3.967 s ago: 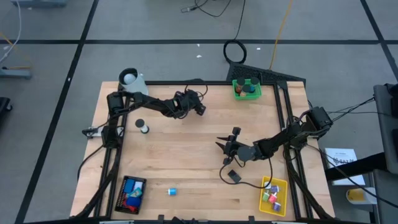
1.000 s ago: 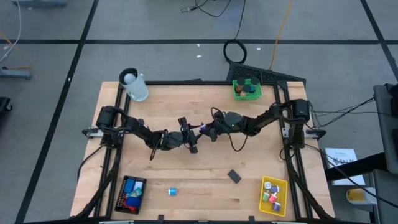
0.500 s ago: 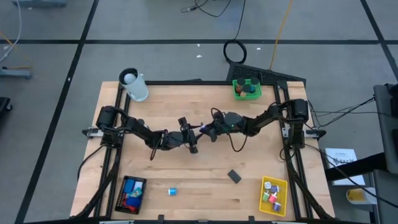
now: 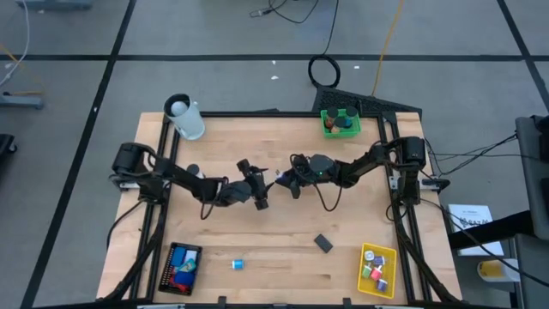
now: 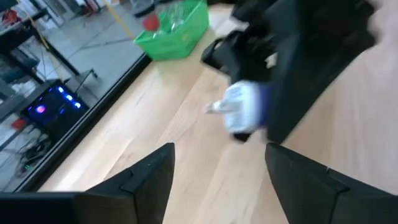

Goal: Pick & Place Office items
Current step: Put the purple charger adapter into the yellow bin

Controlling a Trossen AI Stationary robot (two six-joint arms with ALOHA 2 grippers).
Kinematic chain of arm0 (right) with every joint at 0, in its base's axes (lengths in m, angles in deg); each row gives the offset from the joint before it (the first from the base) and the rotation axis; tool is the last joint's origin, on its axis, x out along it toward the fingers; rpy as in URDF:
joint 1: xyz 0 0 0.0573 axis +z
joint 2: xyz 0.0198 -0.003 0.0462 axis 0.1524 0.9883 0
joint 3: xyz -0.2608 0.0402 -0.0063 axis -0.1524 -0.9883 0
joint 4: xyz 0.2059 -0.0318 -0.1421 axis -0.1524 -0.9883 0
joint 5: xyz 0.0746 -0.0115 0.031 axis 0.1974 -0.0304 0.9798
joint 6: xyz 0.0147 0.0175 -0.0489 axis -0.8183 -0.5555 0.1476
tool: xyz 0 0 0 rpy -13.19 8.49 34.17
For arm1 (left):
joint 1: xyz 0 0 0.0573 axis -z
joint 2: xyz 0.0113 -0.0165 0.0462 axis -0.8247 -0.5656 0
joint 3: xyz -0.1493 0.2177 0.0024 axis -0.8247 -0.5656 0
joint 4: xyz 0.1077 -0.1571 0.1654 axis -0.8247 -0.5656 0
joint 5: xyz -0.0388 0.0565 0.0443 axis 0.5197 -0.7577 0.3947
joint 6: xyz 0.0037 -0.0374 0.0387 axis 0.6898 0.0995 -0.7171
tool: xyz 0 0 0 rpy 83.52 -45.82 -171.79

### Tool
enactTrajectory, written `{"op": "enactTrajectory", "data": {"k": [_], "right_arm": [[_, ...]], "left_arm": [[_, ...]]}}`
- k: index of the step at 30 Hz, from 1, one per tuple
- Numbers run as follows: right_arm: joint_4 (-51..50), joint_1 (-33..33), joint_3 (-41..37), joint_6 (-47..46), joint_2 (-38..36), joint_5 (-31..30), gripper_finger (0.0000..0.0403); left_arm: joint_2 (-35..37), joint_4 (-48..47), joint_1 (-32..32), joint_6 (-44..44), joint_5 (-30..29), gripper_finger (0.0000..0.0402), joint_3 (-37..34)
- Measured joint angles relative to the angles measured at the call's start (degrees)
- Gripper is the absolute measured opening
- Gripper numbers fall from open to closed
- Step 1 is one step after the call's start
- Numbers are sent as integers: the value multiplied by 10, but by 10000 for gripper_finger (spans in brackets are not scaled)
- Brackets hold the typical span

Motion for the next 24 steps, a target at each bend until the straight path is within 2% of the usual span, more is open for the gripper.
{"op": "enactTrajectory", "data": {"k": [5, 8, 11, 15, 18, 22, 24], "right_arm": [[-22, 8, 0, 19, -15, -2, 130], [-90, 9, 0, 35, -45, -27, 130], [-185, 18, 0, 59, -98, -73, 130], [-357, 43, 1, 63, -191, -135, 130], [-514, 72, 18, 26, -267, -177, 129], [-730, 126, 64, -62, -339, -224, 129], [-824, 158, 92, -107, -360, -242, 129]], "left_arm": [[22, -45, -3, 1, -2, 236, -6], [31, -17, -3, -1, 10, 194, -31], [37, 48, -9, -2, 57, 144, -71], [37, 177, -19, -1, 132, 83, -126], [37, 239, -26, 2, 172, 47, -152], [37, 256, -29, -1, 181, 10, -161], [37, 253, -29, -1, 181, 5, -160]]}}
